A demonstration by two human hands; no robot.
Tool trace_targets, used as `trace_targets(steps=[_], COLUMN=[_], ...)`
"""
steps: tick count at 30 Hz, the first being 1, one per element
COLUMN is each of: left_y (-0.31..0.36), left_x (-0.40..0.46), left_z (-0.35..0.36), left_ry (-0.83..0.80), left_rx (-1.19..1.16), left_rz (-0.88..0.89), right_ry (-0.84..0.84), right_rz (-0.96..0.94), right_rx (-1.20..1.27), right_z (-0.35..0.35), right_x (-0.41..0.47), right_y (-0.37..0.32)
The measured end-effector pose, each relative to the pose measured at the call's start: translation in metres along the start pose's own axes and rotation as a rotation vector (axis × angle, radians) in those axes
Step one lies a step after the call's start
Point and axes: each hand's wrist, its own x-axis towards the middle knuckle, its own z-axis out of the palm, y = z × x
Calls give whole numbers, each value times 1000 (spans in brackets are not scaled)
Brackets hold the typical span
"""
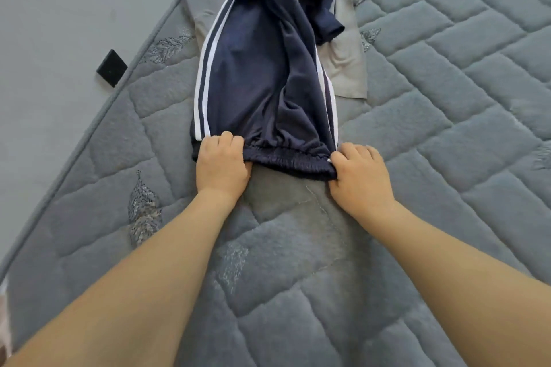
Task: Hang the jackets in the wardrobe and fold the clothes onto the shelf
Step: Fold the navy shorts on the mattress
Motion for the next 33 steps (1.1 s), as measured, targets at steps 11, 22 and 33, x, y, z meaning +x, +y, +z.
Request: trace_targets(steps=[11,22,33], left_y=[56,168,105], left_x=[-216,-324,-347], left_z=[-103,-390,-588], left_ry=[-605,-170,75], left_rx=[240,-8,-465], left_rz=[20,-199,-795], right_ry=[-911,-617,-614], right_rz=[-30,397,309], right_rx=[190,877,1384], right_z=[-123,-411,-613], right_x=[-187,-313,-333], right_y=[1,21,-104])
